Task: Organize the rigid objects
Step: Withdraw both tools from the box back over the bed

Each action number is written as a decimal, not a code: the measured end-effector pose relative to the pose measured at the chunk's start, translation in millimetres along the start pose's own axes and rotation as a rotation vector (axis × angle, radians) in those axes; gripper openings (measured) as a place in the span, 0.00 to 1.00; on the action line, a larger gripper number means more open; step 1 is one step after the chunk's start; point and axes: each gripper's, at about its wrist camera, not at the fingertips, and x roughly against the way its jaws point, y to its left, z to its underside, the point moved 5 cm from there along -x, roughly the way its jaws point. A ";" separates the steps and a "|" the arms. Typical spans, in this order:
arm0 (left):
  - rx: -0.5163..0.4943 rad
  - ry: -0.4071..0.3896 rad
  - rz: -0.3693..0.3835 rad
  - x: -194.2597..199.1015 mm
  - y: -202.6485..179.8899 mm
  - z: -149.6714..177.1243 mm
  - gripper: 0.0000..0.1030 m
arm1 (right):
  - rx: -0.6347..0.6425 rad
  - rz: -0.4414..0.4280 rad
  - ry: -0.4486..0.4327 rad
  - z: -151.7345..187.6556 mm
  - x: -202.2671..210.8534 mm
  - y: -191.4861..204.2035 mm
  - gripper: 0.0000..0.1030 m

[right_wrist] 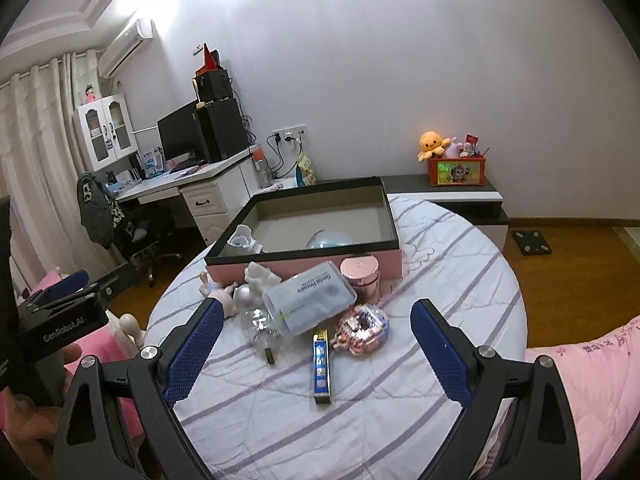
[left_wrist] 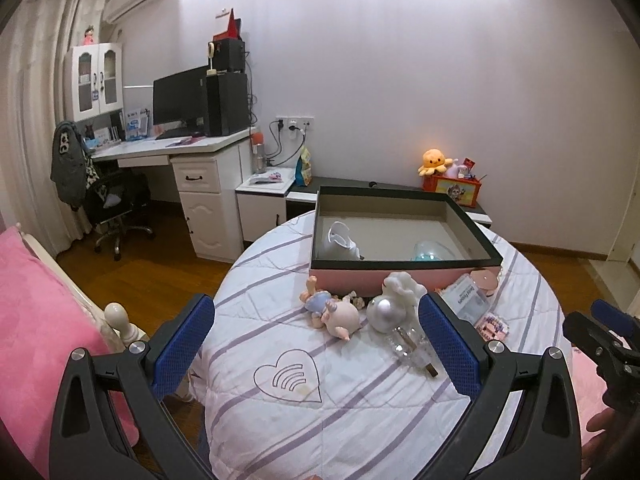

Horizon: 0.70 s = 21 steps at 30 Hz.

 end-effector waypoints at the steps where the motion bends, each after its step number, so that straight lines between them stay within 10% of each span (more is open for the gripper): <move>1: -0.002 0.000 -0.002 1.0 0.1 1.4 1.00 | 0.003 -0.001 0.000 -0.1 0.4 0.7 0.93; 21: -0.024 0.096 0.026 -23.8 -11.5 41.6 1.00 | 0.053 0.060 0.155 32.1 -42.4 -5.2 0.93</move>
